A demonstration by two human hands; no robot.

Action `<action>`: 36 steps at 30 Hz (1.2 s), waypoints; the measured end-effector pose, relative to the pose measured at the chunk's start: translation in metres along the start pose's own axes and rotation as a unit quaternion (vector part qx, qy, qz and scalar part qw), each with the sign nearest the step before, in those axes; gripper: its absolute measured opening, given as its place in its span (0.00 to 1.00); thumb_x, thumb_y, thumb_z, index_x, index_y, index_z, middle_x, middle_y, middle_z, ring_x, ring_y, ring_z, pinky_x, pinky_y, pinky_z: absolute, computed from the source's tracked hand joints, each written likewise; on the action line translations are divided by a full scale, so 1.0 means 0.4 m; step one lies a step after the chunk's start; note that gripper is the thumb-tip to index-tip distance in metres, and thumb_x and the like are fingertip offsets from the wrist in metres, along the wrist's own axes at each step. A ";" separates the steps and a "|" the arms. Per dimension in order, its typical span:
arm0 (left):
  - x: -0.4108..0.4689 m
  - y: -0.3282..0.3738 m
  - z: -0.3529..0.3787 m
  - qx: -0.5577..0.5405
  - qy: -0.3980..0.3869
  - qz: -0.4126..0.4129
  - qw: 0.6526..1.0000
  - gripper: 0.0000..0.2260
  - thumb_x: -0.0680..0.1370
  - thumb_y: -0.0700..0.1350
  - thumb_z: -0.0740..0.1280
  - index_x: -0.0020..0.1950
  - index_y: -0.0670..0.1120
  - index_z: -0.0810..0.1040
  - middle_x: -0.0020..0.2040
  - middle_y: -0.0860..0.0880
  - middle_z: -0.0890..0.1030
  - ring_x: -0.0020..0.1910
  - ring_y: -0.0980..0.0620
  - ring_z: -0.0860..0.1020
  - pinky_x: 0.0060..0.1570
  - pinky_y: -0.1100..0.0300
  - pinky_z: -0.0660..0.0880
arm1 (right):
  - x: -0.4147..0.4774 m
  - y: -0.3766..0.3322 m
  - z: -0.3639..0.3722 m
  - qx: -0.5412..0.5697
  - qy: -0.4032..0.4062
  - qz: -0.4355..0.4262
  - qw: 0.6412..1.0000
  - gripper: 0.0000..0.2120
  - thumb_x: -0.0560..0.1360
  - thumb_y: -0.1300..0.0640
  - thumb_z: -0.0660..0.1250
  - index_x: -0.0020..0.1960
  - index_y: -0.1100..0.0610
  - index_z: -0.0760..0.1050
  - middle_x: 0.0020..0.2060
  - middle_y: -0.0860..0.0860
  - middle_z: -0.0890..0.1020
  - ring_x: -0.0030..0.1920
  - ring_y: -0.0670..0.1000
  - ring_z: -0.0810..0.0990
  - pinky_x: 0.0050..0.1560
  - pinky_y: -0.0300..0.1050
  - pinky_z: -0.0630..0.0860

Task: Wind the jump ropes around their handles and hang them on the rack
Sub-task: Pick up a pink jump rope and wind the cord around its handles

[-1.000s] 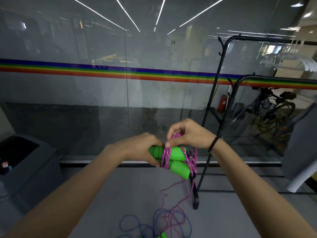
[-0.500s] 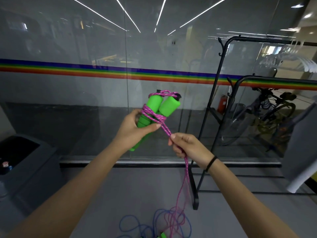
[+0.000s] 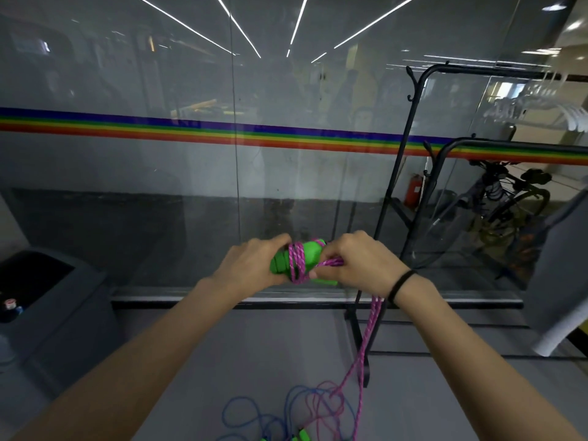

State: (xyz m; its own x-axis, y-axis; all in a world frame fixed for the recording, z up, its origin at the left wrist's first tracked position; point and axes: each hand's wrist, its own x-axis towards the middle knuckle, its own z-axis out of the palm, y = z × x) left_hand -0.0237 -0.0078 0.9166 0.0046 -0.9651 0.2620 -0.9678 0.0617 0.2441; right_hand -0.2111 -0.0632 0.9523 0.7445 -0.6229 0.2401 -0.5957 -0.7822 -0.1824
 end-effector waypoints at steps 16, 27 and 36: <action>-0.024 0.035 -0.017 -0.463 -0.099 0.101 0.875 0.18 0.69 0.37 0.73 0.57 0.48 0.77 0.49 0.55 0.84 0.49 0.57 0.81 0.52 0.64 0.76 | 0.051 0.053 0.074 0.604 0.011 0.088 0.792 0.35 0.45 0.40 0.81 0.24 0.70 0.69 0.19 0.45 0.75 0.23 0.42 0.73 0.26 0.33 0.71; 0.011 -0.008 -0.005 -0.471 0.181 -0.190 0.842 0.28 0.62 0.55 0.77 0.54 0.44 0.73 0.43 0.43 0.84 0.38 0.45 0.83 0.41 0.50 0.81 | 0.013 0.011 0.092 0.438 -0.086 0.069 0.892 0.16 0.80 0.53 0.54 0.36 0.56 0.70 0.23 0.48 0.64 0.20 0.41 0.61 0.23 0.31 0.60; -0.011 -0.014 -0.002 0.052 -0.026 -0.024 0.998 0.25 0.70 0.57 0.69 0.62 0.52 0.63 0.53 0.46 0.80 0.51 0.42 0.79 0.43 0.54 0.70 | 0.022 0.009 0.034 0.141 -0.046 -0.029 0.988 0.13 0.73 0.46 0.66 0.34 0.53 0.78 0.24 0.46 0.71 0.25 0.42 0.69 0.31 0.35 0.64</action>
State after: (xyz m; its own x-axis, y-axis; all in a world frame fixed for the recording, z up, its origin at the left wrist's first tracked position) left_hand -0.0180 -0.0036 0.9147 0.0405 -0.9785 0.2024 -0.9876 -0.0085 0.1565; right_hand -0.2026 -0.0717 0.9407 0.8072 -0.5642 0.1733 -0.4522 -0.7799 -0.4328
